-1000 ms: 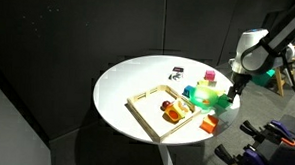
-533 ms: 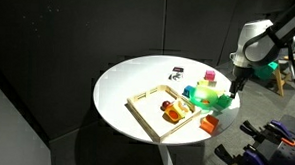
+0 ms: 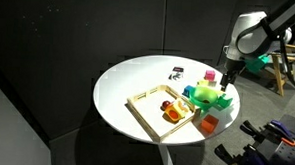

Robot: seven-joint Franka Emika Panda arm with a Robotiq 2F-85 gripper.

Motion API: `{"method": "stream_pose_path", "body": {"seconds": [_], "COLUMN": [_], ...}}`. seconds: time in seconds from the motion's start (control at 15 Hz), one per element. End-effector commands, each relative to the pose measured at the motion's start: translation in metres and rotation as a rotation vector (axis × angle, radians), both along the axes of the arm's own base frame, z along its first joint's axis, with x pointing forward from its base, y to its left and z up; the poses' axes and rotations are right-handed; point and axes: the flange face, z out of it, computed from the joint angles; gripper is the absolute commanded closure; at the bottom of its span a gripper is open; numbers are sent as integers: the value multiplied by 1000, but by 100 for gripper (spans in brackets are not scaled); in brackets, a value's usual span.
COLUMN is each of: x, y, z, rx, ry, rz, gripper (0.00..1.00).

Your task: Put the dark green block on the table

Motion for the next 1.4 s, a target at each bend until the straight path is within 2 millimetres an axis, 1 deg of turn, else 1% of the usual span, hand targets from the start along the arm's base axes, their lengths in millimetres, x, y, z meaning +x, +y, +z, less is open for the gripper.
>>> {"method": "stream_pose_path", "body": {"seconds": [0.0, 0.2, 0.4, 0.73, 1.0, 1.33], "x": [19, 26, 27, 24, 21, 13], "y": [10, 18, 27, 46, 60, 72], "z": [14, 22, 30, 44, 59, 77], "rx": [9, 7, 14, 34, 41, 39], "ry": [-4, 0, 15, 23, 3, -24], "rz": [-76, -125, -132, -95, -64, -28], "gripper": [0, 0, 0, 0, 0, 0]}}
